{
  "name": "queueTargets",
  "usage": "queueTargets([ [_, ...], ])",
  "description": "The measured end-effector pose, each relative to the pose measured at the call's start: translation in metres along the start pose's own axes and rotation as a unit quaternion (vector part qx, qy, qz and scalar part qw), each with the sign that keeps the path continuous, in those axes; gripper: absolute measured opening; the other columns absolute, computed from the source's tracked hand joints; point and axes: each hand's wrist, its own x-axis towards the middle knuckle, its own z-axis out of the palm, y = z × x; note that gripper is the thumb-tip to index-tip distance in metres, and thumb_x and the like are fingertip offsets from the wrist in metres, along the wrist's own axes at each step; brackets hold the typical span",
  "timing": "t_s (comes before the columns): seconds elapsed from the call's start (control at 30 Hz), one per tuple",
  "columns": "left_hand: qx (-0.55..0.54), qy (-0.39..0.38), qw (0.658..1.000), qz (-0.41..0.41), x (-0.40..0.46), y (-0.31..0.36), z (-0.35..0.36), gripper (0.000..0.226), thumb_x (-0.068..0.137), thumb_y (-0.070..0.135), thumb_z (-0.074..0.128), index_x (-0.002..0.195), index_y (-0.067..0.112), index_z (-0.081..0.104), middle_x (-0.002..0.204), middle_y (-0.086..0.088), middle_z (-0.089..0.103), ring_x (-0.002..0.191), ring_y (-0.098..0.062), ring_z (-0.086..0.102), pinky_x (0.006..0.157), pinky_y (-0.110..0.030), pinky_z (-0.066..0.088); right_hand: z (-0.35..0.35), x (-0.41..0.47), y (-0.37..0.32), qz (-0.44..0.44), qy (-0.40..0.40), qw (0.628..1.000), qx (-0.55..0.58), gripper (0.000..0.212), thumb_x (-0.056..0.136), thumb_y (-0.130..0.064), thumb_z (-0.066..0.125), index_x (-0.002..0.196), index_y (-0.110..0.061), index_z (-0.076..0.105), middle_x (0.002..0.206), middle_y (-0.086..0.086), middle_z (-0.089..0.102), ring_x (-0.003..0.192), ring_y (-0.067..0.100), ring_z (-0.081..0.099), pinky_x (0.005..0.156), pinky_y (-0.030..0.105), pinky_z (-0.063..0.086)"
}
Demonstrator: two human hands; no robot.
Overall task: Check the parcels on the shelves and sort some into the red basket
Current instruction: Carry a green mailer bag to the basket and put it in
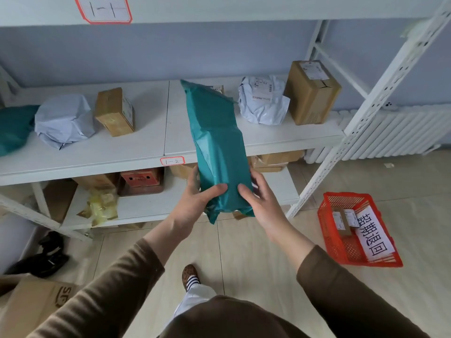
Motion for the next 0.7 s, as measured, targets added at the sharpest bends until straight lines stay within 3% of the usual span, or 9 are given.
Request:
queueTargets([
  [0.1,0.127,0.062,0.988,0.065,0.004,-0.004,0.009,0.094,0.079,0.04,0.089,0.154,0.034,0.032,0.138,0.001,0.061,0.124,-0.025,0.066,0.09,-0.039,0.063,0.003,0.001,-0.009,-0.032,-0.008,0.999,-0.038,0.065,0.102,-0.035,0.061,0.159,-0.039,0.028,0.154,-0.014,0.042,0.138,0.005,0.046,0.088,0.009,0.05],
  [0.17,0.244,0.078,0.96,0.116,0.003,-0.006,0.013,0.112,0.069,0.059,0.089,0.158,0.036,0.025,0.145,0.007,0.049,0.134,-0.018,0.055,0.102,-0.043,0.058,0.006,0.003,-0.017,-0.008,-0.022,1.0,-0.006,0.068,0.099,-0.047,0.062,0.158,-0.043,0.027,0.152,-0.018,0.045,0.136,0.004,0.049,0.095,0.016,0.049],
  [0.23,0.293,0.05,0.944,0.142,-0.003,-0.003,0.021,0.114,0.069,0.061,0.088,0.161,0.037,0.024,0.144,0.011,0.041,0.133,-0.013,0.05,0.105,-0.039,0.056,0.003,0.007,-0.022,0.025,-0.013,0.998,0.055,0.06,0.099,-0.049,0.061,0.153,-0.043,0.037,0.144,-0.015,0.058,0.126,0.008,0.062,0.097,0.03,0.055],
  [0.33,0.199,0.004,0.969,0.147,-0.01,0.004,0.026,0.09,0.079,0.054,0.084,0.157,0.037,0.041,0.137,0.006,0.047,0.122,-0.013,0.057,0.099,-0.04,0.06,-0.011,0.011,-0.025,0.109,-0.013,0.971,0.213,0.042,0.102,-0.041,0.058,0.142,-0.027,0.057,0.129,0.001,0.073,0.113,0.021,0.073,0.096,0.042,0.059],
  [0.43,0.09,0.083,0.976,0.179,-0.006,0.014,0.018,0.053,0.088,0.035,0.075,0.139,0.029,0.063,0.122,-0.002,0.065,0.107,-0.014,0.062,0.105,-0.048,0.055,-0.024,0.009,-0.017,0.184,-0.058,0.908,0.371,0.045,0.103,-0.042,0.054,0.133,-0.012,0.068,0.134,0.014,0.068,0.118,0.032,0.066,0.109,0.052,0.045],
  [0.5,0.055,0.093,0.984,0.142,0.0,0.016,0.011,0.057,0.083,0.042,0.078,0.137,0.031,0.061,0.124,-0.001,0.066,0.116,-0.018,0.063,0.11,-0.049,0.051,-0.027,0.009,-0.008,0.166,-0.093,0.888,0.419,0.049,0.096,-0.039,0.066,0.136,-0.01,0.065,0.145,0.02,0.057,0.13,0.04,0.054,0.12,0.061,0.028],
  [0.53,0.047,0.071,0.99,0.111,0.001,0.016,0.009,0.065,0.079,0.048,0.08,0.139,0.032,0.059,0.131,-0.002,0.066,0.123,-0.02,0.063,0.112,-0.05,0.049,-0.028,0.009,-0.003,0.153,-0.1,0.885,0.428,0.055,0.087,-0.036,0.078,0.134,-0.01,0.065,0.144,0.021,0.055,0.13,0.041,0.052,0.121,0.062,0.026],
  [0.63,0.054,-0.025,0.997,0.05,0.001,0.009,0.01,0.067,0.086,0.051,0.075,0.147,0.034,0.055,0.143,0.001,0.064,0.132,-0.02,0.062,0.113,-0.051,0.048,-0.028,0.01,0.001,0.149,-0.105,0.876,0.447,0.06,0.063,-0.026,0.095,0.116,-0.008,0.074,0.124,0.019,0.067,0.11,0.038,0.065,0.098,0.053,0.052],
  [0.7,0.034,-0.047,0.998,0.039,-0.002,0.007,0.014,0.057,0.092,0.042,0.068,0.147,0.034,0.055,0.14,0.007,0.067,0.131,-0.017,0.064,0.108,-0.045,0.05,-0.026,0.012,-0.002,0.163,-0.102,0.87,0.455,0.052,0.062,-0.023,0.094,0.108,-0.008,0.077,0.114,0.017,0.07,0.101,0.034,0.069,0.087,0.048,0.059],
])
